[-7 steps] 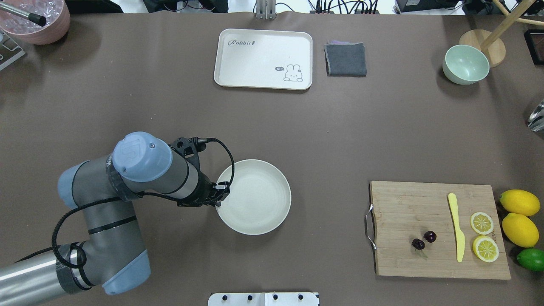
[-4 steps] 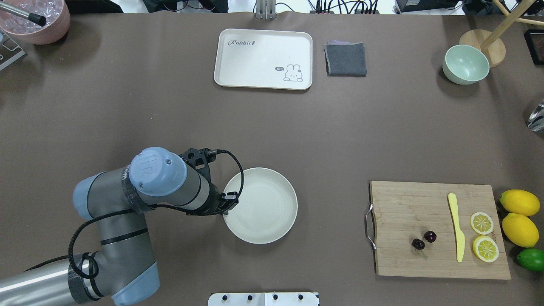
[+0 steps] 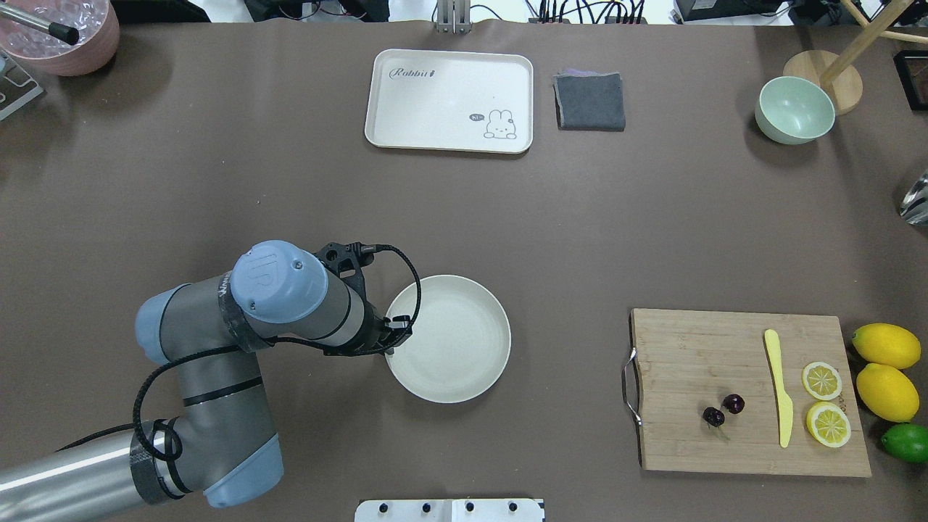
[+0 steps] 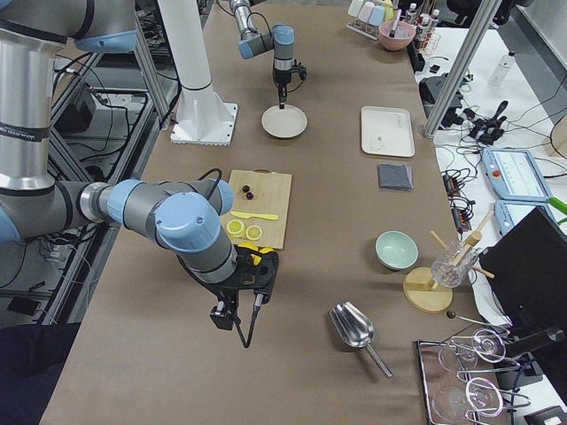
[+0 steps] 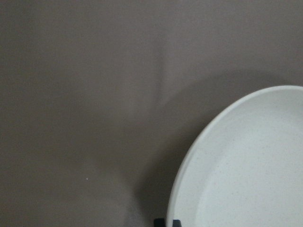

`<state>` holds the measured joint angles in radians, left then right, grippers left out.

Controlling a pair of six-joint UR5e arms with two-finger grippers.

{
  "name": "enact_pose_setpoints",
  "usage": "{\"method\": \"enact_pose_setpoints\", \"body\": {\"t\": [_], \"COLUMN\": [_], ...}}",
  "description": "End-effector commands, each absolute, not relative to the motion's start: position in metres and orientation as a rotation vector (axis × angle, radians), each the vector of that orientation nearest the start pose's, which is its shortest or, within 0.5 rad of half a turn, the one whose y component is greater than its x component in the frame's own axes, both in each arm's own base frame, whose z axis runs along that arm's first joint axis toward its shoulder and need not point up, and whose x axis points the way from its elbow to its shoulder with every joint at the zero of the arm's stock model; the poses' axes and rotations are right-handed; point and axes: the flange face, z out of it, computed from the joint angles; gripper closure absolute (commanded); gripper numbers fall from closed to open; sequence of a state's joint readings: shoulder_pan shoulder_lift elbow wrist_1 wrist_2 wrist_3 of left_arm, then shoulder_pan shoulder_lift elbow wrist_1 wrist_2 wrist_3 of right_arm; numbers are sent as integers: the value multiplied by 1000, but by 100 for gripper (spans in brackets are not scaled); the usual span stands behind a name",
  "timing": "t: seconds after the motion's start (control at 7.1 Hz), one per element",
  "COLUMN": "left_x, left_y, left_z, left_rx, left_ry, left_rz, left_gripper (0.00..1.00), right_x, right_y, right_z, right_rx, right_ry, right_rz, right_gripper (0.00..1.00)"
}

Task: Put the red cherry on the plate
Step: 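Drag the pale plate with the left gripper toward the table center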

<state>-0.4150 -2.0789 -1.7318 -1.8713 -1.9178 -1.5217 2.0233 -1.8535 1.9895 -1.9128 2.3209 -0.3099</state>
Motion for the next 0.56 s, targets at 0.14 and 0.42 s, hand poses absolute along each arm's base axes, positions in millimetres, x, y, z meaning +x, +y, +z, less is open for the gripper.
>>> {"method": "enact_pose_setpoints", "body": {"t": [0.14,0.42], "left_x": [553,553], "left_y": [-362,-363], "left_z": [261,261], "left_rx": [-84,-82], "left_ry": [1007,1006], "left_rz": [-178,-178], "left_gripper": [62,30], "right_x": [213,215], "right_y": [-288,-287], "right_z": [610,610], "right_rx": [94,96], "right_ry": [-769,-769], "right_rz": [214,219], "right_gripper": [0,0]}}
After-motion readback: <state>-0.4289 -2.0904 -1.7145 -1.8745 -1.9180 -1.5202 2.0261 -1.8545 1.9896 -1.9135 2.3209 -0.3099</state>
